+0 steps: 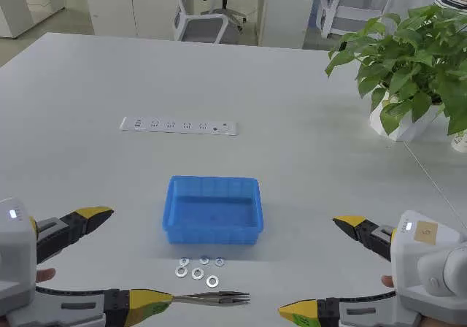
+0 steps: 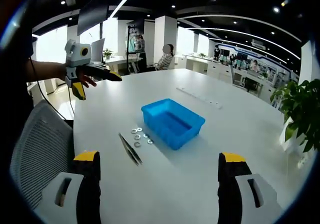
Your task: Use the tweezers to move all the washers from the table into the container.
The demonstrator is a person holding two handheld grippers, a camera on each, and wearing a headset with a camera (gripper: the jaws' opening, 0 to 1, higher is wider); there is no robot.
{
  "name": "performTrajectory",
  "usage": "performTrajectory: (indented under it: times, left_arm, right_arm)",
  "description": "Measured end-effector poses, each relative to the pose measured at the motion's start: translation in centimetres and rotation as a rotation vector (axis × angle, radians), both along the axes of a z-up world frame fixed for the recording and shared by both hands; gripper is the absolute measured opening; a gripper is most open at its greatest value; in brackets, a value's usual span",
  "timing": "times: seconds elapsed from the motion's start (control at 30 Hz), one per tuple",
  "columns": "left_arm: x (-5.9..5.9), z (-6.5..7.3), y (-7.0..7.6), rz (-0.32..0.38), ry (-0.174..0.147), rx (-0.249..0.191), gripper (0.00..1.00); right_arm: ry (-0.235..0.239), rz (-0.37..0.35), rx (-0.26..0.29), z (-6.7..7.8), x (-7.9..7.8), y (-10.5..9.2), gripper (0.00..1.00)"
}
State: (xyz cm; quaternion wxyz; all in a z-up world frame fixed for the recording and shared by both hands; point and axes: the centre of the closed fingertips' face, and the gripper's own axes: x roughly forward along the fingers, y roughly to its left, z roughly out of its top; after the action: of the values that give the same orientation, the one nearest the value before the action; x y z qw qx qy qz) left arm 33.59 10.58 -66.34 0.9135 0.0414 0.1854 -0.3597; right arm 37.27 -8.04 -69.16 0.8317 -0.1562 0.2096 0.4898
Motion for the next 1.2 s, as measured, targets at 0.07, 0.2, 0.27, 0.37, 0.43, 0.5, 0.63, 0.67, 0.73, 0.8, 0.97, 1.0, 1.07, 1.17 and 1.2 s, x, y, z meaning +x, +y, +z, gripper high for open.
performTrajectory:
  times: [0.07, 0.2, 0.27, 0.37, 0.43, 0.5, 0.63, 0.67, 0.73, 0.8, 0.97, 1.0, 1.07, 1.17, 1.2]
  left_arm:
    - [0.01, 0.03, -0.01, -0.001, -0.001, 0.000, 0.99]
    - [0.04, 0.04, -0.03, -0.002, -0.002, 0.000, 0.99]
    - [0.04, 0.05, -0.06, -0.004, -0.003, 0.000, 0.99]
    - [0.05, 0.05, -0.06, -0.004, -0.003, 0.001, 0.99]
    - [0.04, 0.06, -0.08, -0.005, -0.003, 0.001, 0.99]
    - [0.03, 0.01, -0.09, -0.006, -0.001, 0.002, 0.99]
    - [0.01, -0.07, -0.08, -0.009, 0.001, 0.007, 0.99]
    - [0.02, -0.06, -0.08, -0.009, 0.001, 0.007, 0.99]
    - [0.04, -0.02, -0.08, -0.010, 0.000, 0.007, 0.99]
    - [0.08, 0.03, -0.08, -0.010, 0.000, 0.006, 0.99]
    - [0.16, 0.25, -0.06, -0.013, -0.005, 0.006, 0.99]
    - [0.18, 0.23, -0.02, -0.013, -0.005, 0.007, 0.99]
    - [0.20, 0.20, 0.02, -0.013, -0.003, 0.008, 0.99]
    - [0.19, 0.12, 0.00, -0.014, -0.001, 0.009, 0.99]
    - [0.18, 0.10, -0.01, -0.015, 0.000, 0.010, 0.99]
  right_arm:
    - [0.000, -0.001, 0.000, 0.00, 0.06, 0.00, 0.99]
    - [-0.002, 0.001, 0.000, 0.02, 0.09, 0.03, 0.99]
    - [-0.003, 0.001, 0.002, 0.04, 0.10, 0.02, 0.99]
    - [-0.003, 0.000, 0.001, 0.02, 0.10, -0.04, 0.99]
    - [0.000, 0.000, 0.002, -0.01, 0.07, -0.06, 0.99]
    - [0.000, 0.000, 0.001, -0.05, 0.06, -0.08, 0.99]
    - [0.000, 0.001, 0.002, -0.03, 0.09, -0.05, 0.99]
    - [-0.001, 0.000, 0.003, 0.01, 0.12, -0.04, 0.99]
    - [-0.001, 0.001, 0.003, 0.05, 0.13, -0.03, 0.99]
    - [-0.002, 0.002, 0.003, 0.08, 0.12, 0.01, 0.99]
    - [-0.002, 0.005, 0.001, 0.14, 0.07, 0.11, 0.99]
    - [-0.001, 0.006, 0.000, 0.11, 0.06, 0.11, 0.99]
    - [0.000, 0.008, -0.001, 0.09, 0.02, 0.12, 0.99]
    - [0.002, 0.008, -0.001, 0.04, 0.03, 0.08, 0.99]
    - [0.003, 0.008, -0.001, 0.03, 0.03, 0.07, 0.99]
